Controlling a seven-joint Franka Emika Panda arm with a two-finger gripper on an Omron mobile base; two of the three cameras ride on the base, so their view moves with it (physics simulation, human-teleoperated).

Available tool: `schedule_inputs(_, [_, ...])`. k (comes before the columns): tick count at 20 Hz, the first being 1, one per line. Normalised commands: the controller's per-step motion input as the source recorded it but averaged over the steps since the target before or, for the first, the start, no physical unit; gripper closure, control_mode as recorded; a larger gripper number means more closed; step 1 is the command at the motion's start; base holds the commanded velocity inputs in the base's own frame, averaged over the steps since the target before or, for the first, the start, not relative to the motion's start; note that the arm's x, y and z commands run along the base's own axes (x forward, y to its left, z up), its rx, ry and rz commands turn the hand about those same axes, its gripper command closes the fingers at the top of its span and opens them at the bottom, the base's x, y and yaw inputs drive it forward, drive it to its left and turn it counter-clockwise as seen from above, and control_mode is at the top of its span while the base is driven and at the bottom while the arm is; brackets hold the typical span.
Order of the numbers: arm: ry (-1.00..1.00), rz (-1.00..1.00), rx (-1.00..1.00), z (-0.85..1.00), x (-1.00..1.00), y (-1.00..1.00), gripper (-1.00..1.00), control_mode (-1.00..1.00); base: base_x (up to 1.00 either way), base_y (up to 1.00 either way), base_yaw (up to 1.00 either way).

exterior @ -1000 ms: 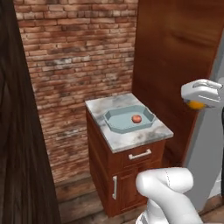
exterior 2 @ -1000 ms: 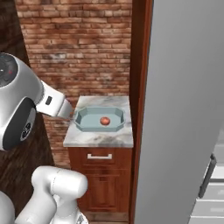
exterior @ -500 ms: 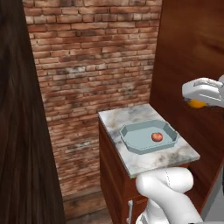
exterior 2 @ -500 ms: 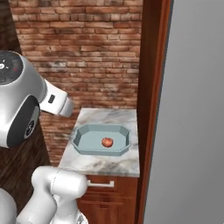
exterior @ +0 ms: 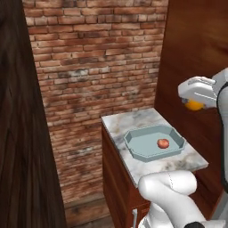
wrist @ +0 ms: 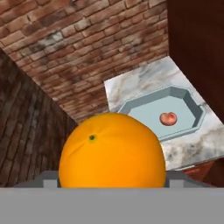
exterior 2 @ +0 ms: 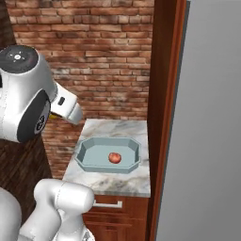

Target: Pick the orange and peach from the fridge and place them inside the tupperware on the counter.

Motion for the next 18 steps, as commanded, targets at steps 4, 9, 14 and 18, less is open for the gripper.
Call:
schedule_inputs(4, [0.75, 0.00, -0.10, -0.26, 0.61, 0.00, 1.00, -1.00, 0.00, 0.00, 0.00])
schedule_inputs(9, [0.64, 0.00, -0.29, -0.53, 0.42, 0.03, 1.00, -1.00, 0.00, 0.00, 0.00])
schedule_inputs(14, [0.12, 0.00, -0.31, -0.60, 0.12, 0.02, 1.00, -1.00, 0.00, 0.00, 0.00])
schedule_inputs(18, [0.02, 0.00, -0.13, -0.59, 0.12, 0.00, 1.00, -1.00, 0.00, 0.00, 0.00])
